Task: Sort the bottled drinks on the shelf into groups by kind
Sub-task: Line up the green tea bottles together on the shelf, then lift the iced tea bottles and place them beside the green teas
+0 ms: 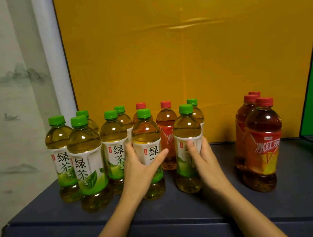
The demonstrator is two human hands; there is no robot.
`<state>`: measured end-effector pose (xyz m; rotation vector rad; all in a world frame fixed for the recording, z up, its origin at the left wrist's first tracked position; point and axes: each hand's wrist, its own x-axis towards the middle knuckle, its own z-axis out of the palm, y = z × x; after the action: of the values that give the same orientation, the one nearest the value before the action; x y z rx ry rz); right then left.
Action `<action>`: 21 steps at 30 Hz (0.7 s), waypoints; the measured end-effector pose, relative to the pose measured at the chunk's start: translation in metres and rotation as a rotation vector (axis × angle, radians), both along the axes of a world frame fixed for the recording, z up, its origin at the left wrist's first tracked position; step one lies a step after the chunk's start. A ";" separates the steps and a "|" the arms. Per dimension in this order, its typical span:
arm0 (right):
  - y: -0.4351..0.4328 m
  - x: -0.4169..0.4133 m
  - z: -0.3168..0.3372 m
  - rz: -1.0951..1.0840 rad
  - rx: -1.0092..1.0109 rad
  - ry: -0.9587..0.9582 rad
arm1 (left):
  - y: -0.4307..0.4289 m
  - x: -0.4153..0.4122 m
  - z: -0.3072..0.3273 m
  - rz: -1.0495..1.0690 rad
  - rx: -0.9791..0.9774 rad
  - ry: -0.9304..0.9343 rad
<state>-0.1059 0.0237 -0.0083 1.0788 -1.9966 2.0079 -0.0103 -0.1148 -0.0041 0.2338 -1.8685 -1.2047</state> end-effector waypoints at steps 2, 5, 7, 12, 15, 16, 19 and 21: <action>0.007 -0.005 0.017 -0.076 -0.017 0.004 | 0.000 0.013 0.009 -0.084 0.003 -0.069; 0.015 -0.012 0.061 -0.110 -0.081 0.133 | 0.005 0.033 0.034 0.014 -0.119 -0.109; 0.014 -0.020 0.091 -0.025 -0.051 0.164 | 0.011 0.043 0.059 0.087 -0.228 -0.036; -0.006 -0.041 0.142 0.136 0.229 0.245 | 0.003 0.036 0.138 0.126 -0.435 -0.014; -0.022 -0.053 0.158 0.106 0.433 0.358 | -0.021 0.011 0.174 0.019 -0.483 -0.183; -0.026 -0.057 0.162 0.098 0.515 0.389 | -0.029 0.001 0.181 -0.008 -0.478 -0.244; -0.036 -0.066 0.173 0.100 0.788 0.403 | -0.050 -0.029 0.191 0.041 -0.582 -0.481; -0.041 -0.070 0.179 0.125 0.979 0.368 | -0.063 -0.046 0.191 0.029 -0.630 -0.671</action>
<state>-0.1762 -0.0177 0.1704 1.5778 -2.7338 0.6630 -0.0565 -0.1777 0.1873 0.3350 -2.7093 -0.4769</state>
